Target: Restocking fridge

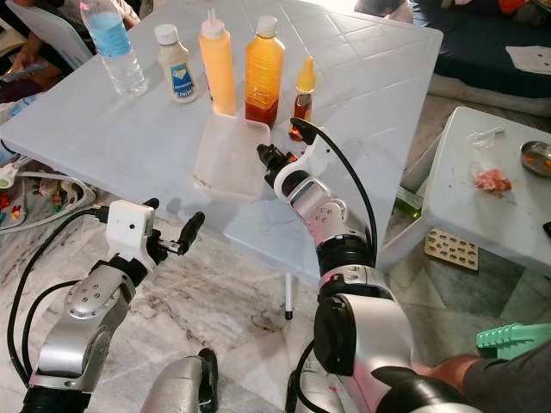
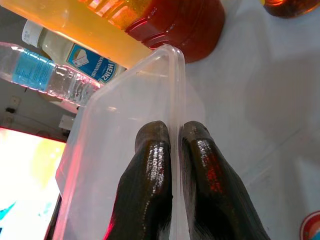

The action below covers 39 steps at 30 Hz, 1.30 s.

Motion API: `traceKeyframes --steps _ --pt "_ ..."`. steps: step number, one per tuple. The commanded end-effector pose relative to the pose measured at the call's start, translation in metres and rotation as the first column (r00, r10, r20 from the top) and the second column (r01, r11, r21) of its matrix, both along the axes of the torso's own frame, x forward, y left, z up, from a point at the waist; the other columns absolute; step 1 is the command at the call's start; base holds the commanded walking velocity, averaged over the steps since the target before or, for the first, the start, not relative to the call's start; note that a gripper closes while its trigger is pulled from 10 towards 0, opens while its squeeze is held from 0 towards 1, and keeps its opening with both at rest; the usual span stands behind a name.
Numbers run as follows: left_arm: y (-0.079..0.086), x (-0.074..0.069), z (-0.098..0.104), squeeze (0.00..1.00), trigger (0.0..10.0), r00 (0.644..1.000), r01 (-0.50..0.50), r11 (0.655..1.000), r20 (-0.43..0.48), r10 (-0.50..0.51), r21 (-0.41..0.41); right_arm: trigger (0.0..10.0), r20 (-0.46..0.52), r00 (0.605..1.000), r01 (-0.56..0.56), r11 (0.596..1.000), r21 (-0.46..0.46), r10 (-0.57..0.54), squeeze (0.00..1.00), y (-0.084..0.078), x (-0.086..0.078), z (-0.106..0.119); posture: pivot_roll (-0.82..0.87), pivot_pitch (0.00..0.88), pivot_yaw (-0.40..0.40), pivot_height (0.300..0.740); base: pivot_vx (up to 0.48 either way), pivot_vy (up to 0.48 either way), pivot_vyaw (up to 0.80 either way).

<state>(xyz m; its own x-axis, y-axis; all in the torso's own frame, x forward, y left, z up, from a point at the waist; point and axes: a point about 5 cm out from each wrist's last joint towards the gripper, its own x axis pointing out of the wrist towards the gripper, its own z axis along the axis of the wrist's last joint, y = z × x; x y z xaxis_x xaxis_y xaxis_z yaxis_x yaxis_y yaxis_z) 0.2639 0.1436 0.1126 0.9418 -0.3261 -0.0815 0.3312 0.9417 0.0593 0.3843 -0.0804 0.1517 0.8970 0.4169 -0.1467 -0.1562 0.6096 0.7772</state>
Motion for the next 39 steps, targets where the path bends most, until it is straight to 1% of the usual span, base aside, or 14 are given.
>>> traceKeyframes --steps 1,4,5,10,14,16,18,19,22,23,24,25,32,39 --pt "-0.001 -0.001 0.001 0.0 10.0 1.0 -0.004 1.0 0.007 0.004 0.01 0.0 -0.02 0.999 0.026 0.998 -0.058 -0.027 0.0 -0.006 -0.002 -0.007 0.1 0.166 -0.012 0.74 0.0 0.0 0.0" --pt "-0.001 0.0 0.001 0.0 10.0 1.0 -0.008 1.0 0.01 0.008 0.013 0.0 0.022 0.999 0.027 0.995 -0.093 -0.025 0.0 -0.007 -0.004 -0.004 0.1 0.158 -0.013 0.74 0.0 0.0 0.0" --pt "0.0 0.002 0.0 0.0 10.0 1.0 -0.019 1.0 0.011 0.018 0.014 0.0 0.075 0.997 0.022 0.989 -0.144 -0.011 0.0 -0.007 -0.009 -0.001 0.09 0.145 -0.014 0.74 0.0 0.0 0.0" --pt "0.004 0.006 -0.002 0.0 10.0 0.998 -0.064 0.998 0.01 0.064 0.01 0.0 0.172 0.985 0.014 0.975 -0.222 0.025 0.0 -0.006 -0.026 0.003 0.07 0.113 -0.017 0.74 0.0 0.0 0.0" --pt "0.005 0.006 -0.004 0.0 10.0 0.996 -0.087 0.996 0.009 0.087 0.006 0.0 0.205 0.978 0.012 0.972 -0.235 0.037 0.0 -0.005 -0.036 0.006 0.06 0.104 -0.018 0.74 0.0 0.0 0.0" --pt "0.005 0.008 -0.006 0.0 10.0 0.994 -0.107 0.994 0.011 0.107 -0.008 0.0 0.247 0.969 0.044 0.968 -0.246 0.019 0.0 -0.007 -0.047 0.01 0.04 0.094 -0.017 0.74 0.0 0.0 0.0" --pt "0.004 0.008 -0.006 0.0 10.0 0.994 -0.108 0.994 0.013 0.108 -0.01 0.0 0.255 0.967 0.054 0.968 -0.246 0.011 0.0 -0.008 -0.049 0.011 0.04 0.093 -0.017 0.74 0.0 0.0 0.0" --pt "0.004 0.008 -0.006 0.0 10.0 0.994 -0.11 0.994 0.016 0.11 -0.011 0.8 0.26 0.966 0.07 0.966 -0.25 -0.003 0.0 -0.009 -0.051 0.012 0.04 0.091 -0.017 0.74 0.0 0.0 0.0" --pt "0.004 0.009 -0.005 0.0 10.0 0.993 -0.112 0.994 0.021 0.113 -0.014 0.7 0.272 0.962 0.1 0.961 -0.259 -0.027 0.0 -0.013 -0.053 0.014 0.03 0.09 -0.016 0.74 0.0 0.0 0.0" --pt "0.004 0.01 -0.005 0.0 10.0 0.993 -0.115 0.993 0.023 0.116 -0.018 3.6 0.286 0.957 0.135 0.952 -0.274 -0.053 0.0 -0.017 -0.055 0.016 0.03 0.09 -0.014 0.74 0.0 0.0 0.0" --pt "0.004 0.011 -0.005 0.0 10.0 0.993 -0.117 0.993 0.023 0.118 -0.02 3.6 0.296 0.953 0.157 0.946 -0.285 -0.069 0.0 -0.02 -0.057 0.018 0.03 0.09 -0.014 0.74 0.0 0.0 0.0" --pt "0.004 0.012 -0.005 0.0 10.0 0.993 -0.118 0.993 0.024 0.119 -0.026 10.0 0.302 0.949 0.18 0.94 -0.288 -0.089 0.0 -0.023 -0.058 0.02 0.02 0.089 -0.012 0.74 0.0 0.0 0.0" --pt "0.004 0.014 -0.009 0.0 10.0 0.987 -0.159 0.985 -0.006 0.159 -0.072 10.0 0.304 0.943 0.229 0.931 -0.286 -0.139 0.0 -0.032 -0.062 0.023 0.01 0.086 -0.007 0.74 0.0 0.0 0.0" --pt "0.005 0.016 -0.011 0.0 10.0 0.983 -0.182 0.981 -0.021 0.181 -0.072 10.0 0.301 0.941 0.241 0.928 -0.284 -0.152 0.0 -0.033 -0.064 0.025 0.01 0.087 -0.012 0.74 0.0 0.0 0.0"
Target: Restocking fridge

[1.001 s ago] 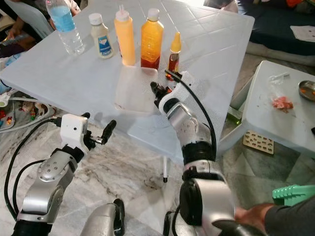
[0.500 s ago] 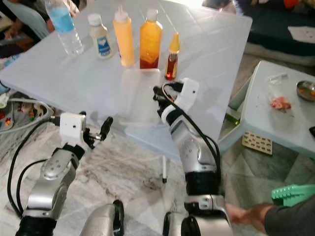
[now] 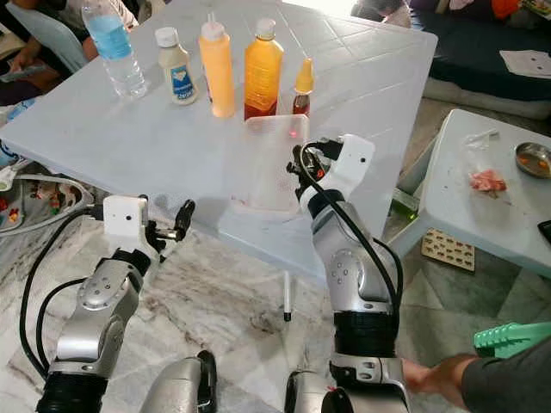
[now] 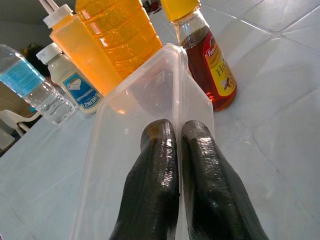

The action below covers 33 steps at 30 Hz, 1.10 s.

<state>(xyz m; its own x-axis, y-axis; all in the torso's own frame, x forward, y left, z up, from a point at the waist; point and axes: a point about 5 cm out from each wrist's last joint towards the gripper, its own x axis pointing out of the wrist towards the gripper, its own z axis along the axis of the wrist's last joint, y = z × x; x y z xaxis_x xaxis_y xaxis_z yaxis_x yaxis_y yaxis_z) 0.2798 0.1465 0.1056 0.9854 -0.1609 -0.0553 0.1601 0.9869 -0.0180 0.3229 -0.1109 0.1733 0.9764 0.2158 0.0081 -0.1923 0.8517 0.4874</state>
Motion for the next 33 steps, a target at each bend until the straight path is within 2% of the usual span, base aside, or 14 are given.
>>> traceKeyframes --steps 1,6,11,15,17,19,20,22,25,33 --pt "0.001 0.0 -0.003 0.0 10.0 1.0 0.0 1.0 -0.016 0.0 0.004 10.0 -0.001 1.0 0.022 1.0 0.005 -0.022 0.0 -0.003 -0.003 0.003 0.01 0.09 -0.016 0.74 0.0 0.0 0.0" --pt "0.001 0.0 -0.002 0.0 10.0 1.0 0.002 1.0 -0.014 -0.002 0.004 10.0 -0.023 0.999 0.034 0.999 0.027 -0.033 0.0 -0.003 -0.002 0.002 0.01 0.094 -0.016 0.74 0.0 0.0 0.0" --pt "-0.001 0.0 -0.002 0.0 10.0 1.0 0.009 1.0 -0.008 -0.009 0.019 10.0 -0.078 0.995 0.062 0.997 0.052 -0.058 0.0 -0.009 -0.003 -0.009 0.01 0.097 -0.017 0.74 0.0 0.0 0.0" --pt "0.001 -0.001 -0.002 0.0 10.0 1.0 0.001 1.0 -0.01 -0.001 0.022 10.0 -0.066 0.998 0.018 1.0 0.018 -0.017 0.0 -0.008 -0.01 -0.014 0.01 0.098 -0.015 0.74 0.0 0.0 0.0" --pt "0.002 -0.001 -0.004 0.0 10.0 1.0 -0.002 1.0 -0.014 0.002 0.025 10.0 -0.013 1.0 0.0 0.997 -0.072 -0.001 0.0 -0.005 -0.013 -0.011 0.01 0.099 -0.014 0.74 -0.124 0.0 0.0" --pt "0.002 0.0 -0.004 0.0 10.0 1.0 -0.006 1.0 -0.014 0.006 0.027 10.0 0.003 0.999 -0.031 0.996 -0.078 0.032 0.0 -0.002 -0.016 -0.01 0.01 0.099 -0.015 0.74 -0.247 0.0 0.0" --pt "0.002 0.0 -0.003 0.0 10.0 1.0 -0.007 1.0 -0.013 0.007 0.028 10.0 -0.02 0.998 -0.052 0.996 -0.072 0.051 0.0 -0.001 -0.017 -0.012 0.01 0.099 -0.015 0.74 -0.255 0.0 0.0" --pt "0.002 0.001 -0.003 0.0 10.0 1.0 -0.012 1.0 -0.01 0.012 0.027 10.0 -0.039 0.998 -0.058 0.994 -0.09 0.054 0.0 -0.005 -0.017 -0.016 0.02 0.098 -0.017 0.74 -0.259 0.0 0.0" --pt "0.004 0.0 -0.003 0.0 10.0 1.0 -0.018 0.999 -0.011 0.018 0.029 10.0 -0.017 0.999 -0.051 0.978 -0.2 0.048 0.0 -0.013 -0.018 -0.019 0.02 0.096 -0.02 0.74 -0.26 0.0 0.0" --pt "0.009 -0.001 -0.004 0.0 10.0 0.999 -0.03 0.999 -0.014 0.03 0.036 10.0 -0.061 0.997 0.04 0.977 -0.208 -0.054 0.0 -0.043 -0.024 -0.028 0.01 0.091 -0.021 0.74 -0.282 0.0 0.0"
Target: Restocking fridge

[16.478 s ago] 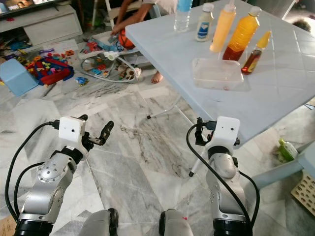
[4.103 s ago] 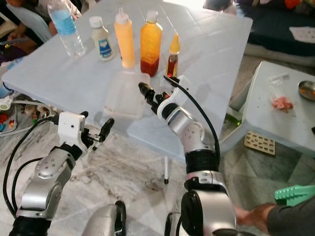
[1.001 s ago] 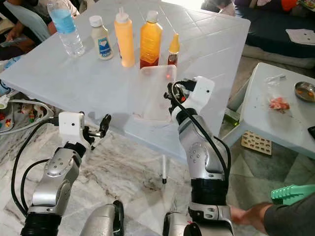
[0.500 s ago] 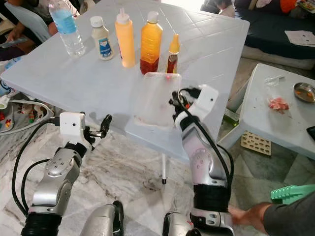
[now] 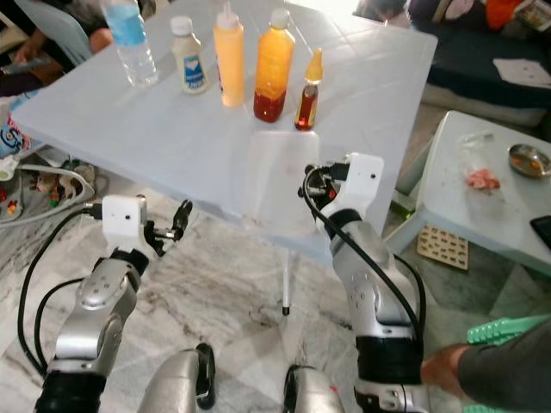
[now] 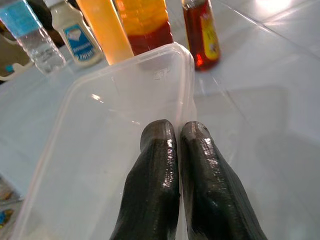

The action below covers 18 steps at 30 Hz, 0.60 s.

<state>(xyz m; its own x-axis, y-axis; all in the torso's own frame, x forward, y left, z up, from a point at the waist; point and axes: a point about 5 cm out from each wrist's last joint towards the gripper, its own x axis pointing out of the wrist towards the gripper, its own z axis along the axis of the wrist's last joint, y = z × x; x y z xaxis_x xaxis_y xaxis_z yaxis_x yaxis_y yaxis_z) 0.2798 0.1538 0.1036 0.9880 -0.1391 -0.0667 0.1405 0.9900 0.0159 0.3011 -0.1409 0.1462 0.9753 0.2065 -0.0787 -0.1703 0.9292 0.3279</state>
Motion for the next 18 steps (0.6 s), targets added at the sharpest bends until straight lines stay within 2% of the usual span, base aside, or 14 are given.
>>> traceKeyframes --steps 1,3,5,6,9,10,11,13,14,17,18 --pt "0.002 -0.001 -0.002 0.0 10.0 1.0 -0.012 1.0 -0.008 0.012 0.001 10.0 -0.019 0.999 0.047 0.999 -0.022 -0.047 0.0 -0.015 -0.003 -0.002 0.01 0.091 -0.021 0.74 -0.289 0.0 0.0" --pt "0.004 -0.002 -0.002 0.0 10.0 1.0 -0.017 1.0 -0.009 0.017 0.003 10.0 -0.031 0.997 0.07 0.996 -0.048 -0.072 0.0 -0.022 -0.005 -0.004 0.01 0.09 -0.021 0.74 -0.292 0.0 0.0" --pt "0.006 -0.002 -0.003 0.0 10.0 1.0 -0.019 1.0 -0.011 0.019 0.004 10.0 -0.042 0.994 0.098 0.987 -0.126 -0.104 0.0 -0.028 -0.005 -0.008 0.01 0.087 -0.02 0.74 -0.285 0.0 0.0" --pt "0.007 -0.002 -0.003 0.0 10.0 1.0 -0.02 1.0 -0.012 0.02 0.005 10.0 -0.041 0.994 0.095 0.987 -0.127 -0.101 0.0 -0.028 -0.004 -0.01 0.01 0.086 -0.02 0.74 -0.27 0.0 0.0" --pt "0.008 -0.002 -0.004 0.0 10.0 1.0 -0.021 1.0 -0.013 0.021 0.007 10.0 -0.005 0.999 0.038 0.998 -0.04 -0.038 0.0 -0.023 -0.003 -0.007 0.01 0.081 -0.02 0.74 -0.265 0.0 0.0" --pt "0.009 -0.001 -0.003 0.0 10.0 1.0 -0.022 1.0 -0.01 0.022 0.011 10.0 0.049 0.998 0.035 0.993 -0.113 -0.03 0.0 -0.019 -0.001 -0.001 0.01 0.076 -0.021 0.74 0.0 0.0 0.0" --pt "0.009 -0.001 -0.003 0.0 10.0 1.0 -0.023 1.0 -0.007 0.024 0.013 10.0 0.037 0.999 0.018 0.991 -0.129 -0.013 0.0 -0.017 -0.002 -0.001 0.01 0.076 -0.021 0.74 0.0 0.0 0.0" --pt "0.012 -0.001 -0.002 0.0 10.0 0.999 -0.039 0.999 0.001 0.039 0.016 10.0 0.053 0.999 0.001 0.998 -0.064 0.002 0.0 -0.015 -0.003 0.002 0.01 0.072 -0.022 0.74 0.0 0.0 0.0" --pt "0.012 -0.001 -0.002 0.0 10.0 0.999 -0.039 0.999 0.001 0.039 0.016 10.0 0.053 0.999 0.001 0.998 -0.064 0.002 0.0 -0.015 -0.003 0.002 0.01 0.072 -0.022 0.74 0.0 0.0 0.0" --pt "0.021 -0.004 -0.003 0.0 10.0 0.993 -0.116 0.993 0.013 0.115 0.038 10.0 0.075 0.997 0.004 0.997 -0.08 0.002 0.0 -0.015 -0.001 0.003 0.02 0.073 -0.025 0.74 0.0 0.0 0.27" --pt "0.03 -0.007 -0.003 0.0 10.0 0.983 -0.183 0.982 0.028 0.182 0.042 10.0 0.088 0.996 -0.005 0.997 -0.083 0.012 0.0 -0.013 -0.002 0.005 0.02 0.072 -0.025 0.74 0.0 0.0 0.8"
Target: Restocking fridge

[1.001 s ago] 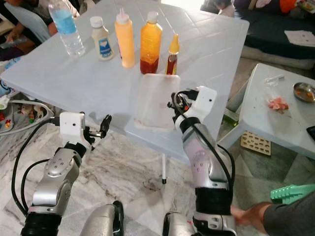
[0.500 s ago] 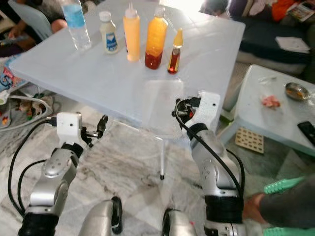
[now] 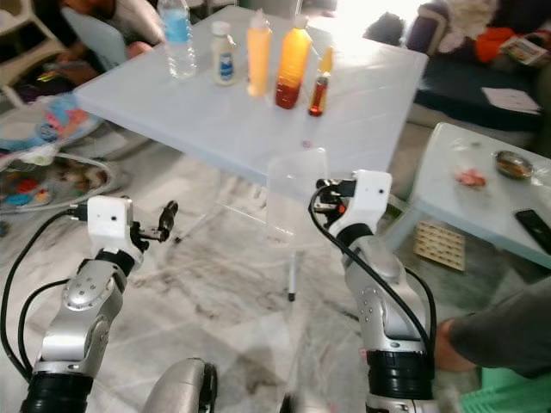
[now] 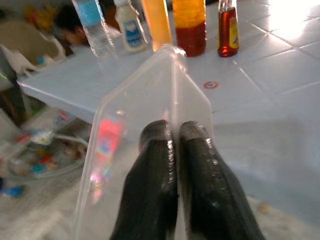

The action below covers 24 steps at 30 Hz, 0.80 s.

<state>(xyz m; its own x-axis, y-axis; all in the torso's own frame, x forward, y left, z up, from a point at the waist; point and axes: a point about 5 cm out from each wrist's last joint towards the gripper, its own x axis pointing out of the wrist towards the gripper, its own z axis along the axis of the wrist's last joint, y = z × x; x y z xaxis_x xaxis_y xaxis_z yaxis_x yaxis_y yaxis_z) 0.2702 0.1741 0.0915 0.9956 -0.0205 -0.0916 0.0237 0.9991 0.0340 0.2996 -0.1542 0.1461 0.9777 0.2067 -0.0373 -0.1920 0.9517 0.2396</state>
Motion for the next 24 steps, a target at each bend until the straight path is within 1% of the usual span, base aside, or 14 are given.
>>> traceKeyframes --steps 1,4,5,7,8,10,13,17,20,24 --pt "0.009 0.003 0.009 0.0 10.0 0.997 -0.065 0.997 0.047 0.064 0.027 10.0 0.029 1.0 -0.005 1.0 0.0 0.005 0.0 0.0 0.0 0.005 0.02 0.072 -0.025 0.74 0.0 0.0 0.8" --pt "0.018 -0.001 0.008 0.0 10.0 0.99 -0.13 0.991 0.052 0.128 0.04 10.0 0.029 0.999 -0.015 1.0 0.016 0.015 0.0 0.002 0.0 0.004 0.02 0.071 -0.021 0.74 0.0 0.0 0.8" --pt "0.027 -0.005 0.004 0.0 10.0 0.982 -0.187 0.981 0.042 0.185 0.048 10.0 0.029 0.999 -0.018 1.0 0.023 0.018 0.0 0.004 -0.001 0.002 0.02 0.07 -0.016 0.74 0.0 0.0 0.8" --pt "0.03 -0.008 0.002 0.0 10.0 0.977 -0.212 0.976 0.035 0.21 0.047 10.0 0.03 0.999 -0.02 1.0 0.023 0.019 0.0 0.005 -0.001 0.002 0.02 0.07 -0.016 0.74 0.0 0.0 0.8" --pt "0.031 -0.01 0.001 0.0 10.0 0.974 -0.224 0.972 0.033 0.222 0.068 10.0 0.029 0.999 -0.02 0.999 0.025 0.019 0.0 0.006 -0.001 0.001 0.02 0.069 -0.014 0.74 0.0 0.0 0.8" --pt "0.033 -0.012 -0.001 0.0 10.0 0.972 -0.233 0.968 0.031 0.231 0.092 10.0 0.028 0.999 -0.021 0.999 0.026 0.021 0.0 0.007 -0.002 -0.001 0.02 0.069 -0.013 0.74 0.0 0.0 0.8" --pt "0.038 -0.017 -0.008 0.0 10.0 0.971 -0.238 0.968 0.008 0.238 0.08 10.0 0.014 1.0 -0.02 0.999 0.044 0.02 0.0 0.01 -0.003 -0.006 0.02 0.062 -0.015 0.74 0.0 0.0 0.8" --pt "0.044 -0.017 -0.011 0.0 10.0 0.962 -0.273 0.959 0.001 0.274 0.081 10.0 0.024 0.999 -0.023 0.999 0.041 0.022 0.0 0.012 -0.001 -0.005 0.03 0.06 -0.019 0.74 0.0 0.0 0.8" --pt "0.047 -0.015 -0.007 0.0 10.0 0.959 -0.285 0.954 0.021 0.284 0.09 10.0 0.036 0.999 -0.015 0.999 0.038 0.014 0.0 0.009 0.001 -0.002 0.04 0.061 -0.023 0.74 0.0 0.0 0.8" --pt "0.048 -0.018 -0.008 0.0 10.0 0.955 -0.297 0.95 0.023 0.296 0.102 10.0 0.032 0.999 -0.006 0.999 0.033 0.005 0.0 0.006 0.004 -0.004 0.05 0.06 -0.027 0.74 0.0 0.0 0.8"
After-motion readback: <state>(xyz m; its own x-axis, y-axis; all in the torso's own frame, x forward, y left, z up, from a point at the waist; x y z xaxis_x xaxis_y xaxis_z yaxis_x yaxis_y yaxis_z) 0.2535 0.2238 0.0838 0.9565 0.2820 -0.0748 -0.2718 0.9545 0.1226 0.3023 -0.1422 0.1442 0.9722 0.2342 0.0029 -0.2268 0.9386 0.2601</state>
